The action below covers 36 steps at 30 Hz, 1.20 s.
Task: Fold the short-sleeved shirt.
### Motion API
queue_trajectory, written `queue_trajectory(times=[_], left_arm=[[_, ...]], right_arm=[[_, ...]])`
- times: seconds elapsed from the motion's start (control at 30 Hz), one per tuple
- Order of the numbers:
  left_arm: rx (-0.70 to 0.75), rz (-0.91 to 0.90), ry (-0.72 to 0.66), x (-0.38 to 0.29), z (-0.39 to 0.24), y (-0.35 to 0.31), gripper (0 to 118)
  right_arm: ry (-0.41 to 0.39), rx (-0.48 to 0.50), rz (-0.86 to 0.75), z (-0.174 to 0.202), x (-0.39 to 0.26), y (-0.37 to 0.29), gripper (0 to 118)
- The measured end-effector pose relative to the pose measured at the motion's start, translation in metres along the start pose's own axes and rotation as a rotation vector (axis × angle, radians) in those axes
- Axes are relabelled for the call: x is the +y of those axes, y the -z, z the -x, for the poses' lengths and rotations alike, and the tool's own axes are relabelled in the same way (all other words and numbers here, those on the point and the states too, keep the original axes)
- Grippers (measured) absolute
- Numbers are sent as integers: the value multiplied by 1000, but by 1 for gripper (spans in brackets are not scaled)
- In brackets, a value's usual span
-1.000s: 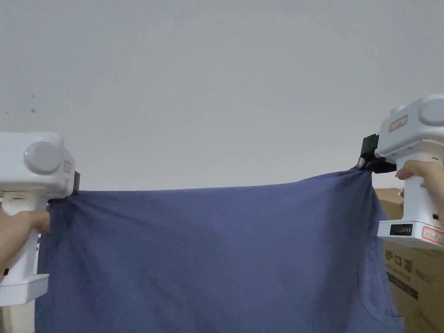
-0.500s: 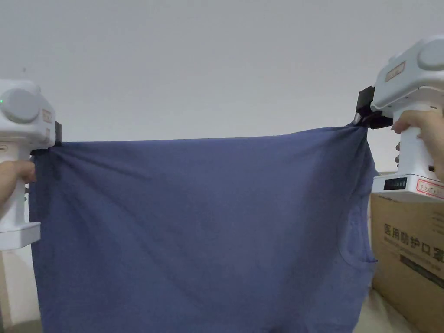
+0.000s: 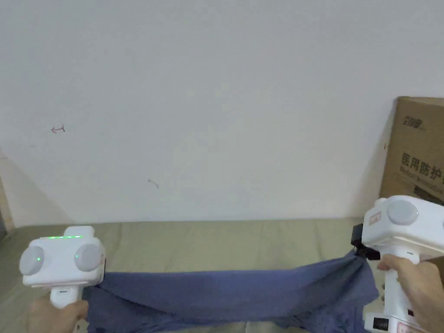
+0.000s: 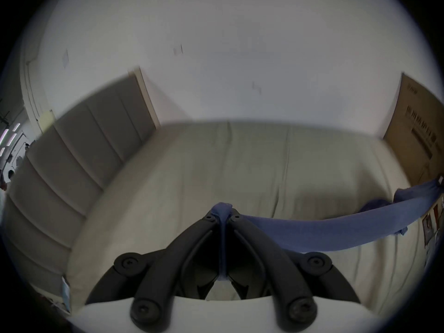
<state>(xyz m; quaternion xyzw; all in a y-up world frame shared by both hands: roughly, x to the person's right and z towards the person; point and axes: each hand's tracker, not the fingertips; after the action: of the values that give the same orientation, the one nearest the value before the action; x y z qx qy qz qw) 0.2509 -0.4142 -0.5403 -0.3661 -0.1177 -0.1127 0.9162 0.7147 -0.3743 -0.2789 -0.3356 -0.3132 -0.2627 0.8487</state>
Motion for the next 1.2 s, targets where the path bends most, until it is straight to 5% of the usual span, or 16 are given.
queue_trajectory(times=[0.17,0.23,0.3,0.37,0.47,0.63,0.77,0.9,1.0,1.2], left_arm=[[-44,127,-55,-63,0,52,3],[-45,126,-7,-78,5,53,3],[-35,114,4,-81,14,46,3],[-63,100,-13,-86,22,27,3],[-76,56,0,-102,36,-8,3],[-59,5,116,-154,60,-90,3],[-77,2,147,-218,95,-164,3],[-67,19,118,-295,127,-234,3],[-70,54,97,-342,141,-265,3],[-71,136,81,-419,161,-300,3]], right_arm=[[5,-43,155,-17,-72,53,6],[66,4,167,-32,-83,57,6],[3,-67,163,-39,-85,56,6],[-3,-34,159,-47,-88,42,6],[28,40,124,-52,-104,-6,6],[-61,66,100,-64,-158,-93,6],[14,130,115,-95,-230,-171,6],[-2,110,153,-124,-328,-233,6],[64,116,189,-141,-390,-266,6],[52,80,217,-167,-447,-304,6]])
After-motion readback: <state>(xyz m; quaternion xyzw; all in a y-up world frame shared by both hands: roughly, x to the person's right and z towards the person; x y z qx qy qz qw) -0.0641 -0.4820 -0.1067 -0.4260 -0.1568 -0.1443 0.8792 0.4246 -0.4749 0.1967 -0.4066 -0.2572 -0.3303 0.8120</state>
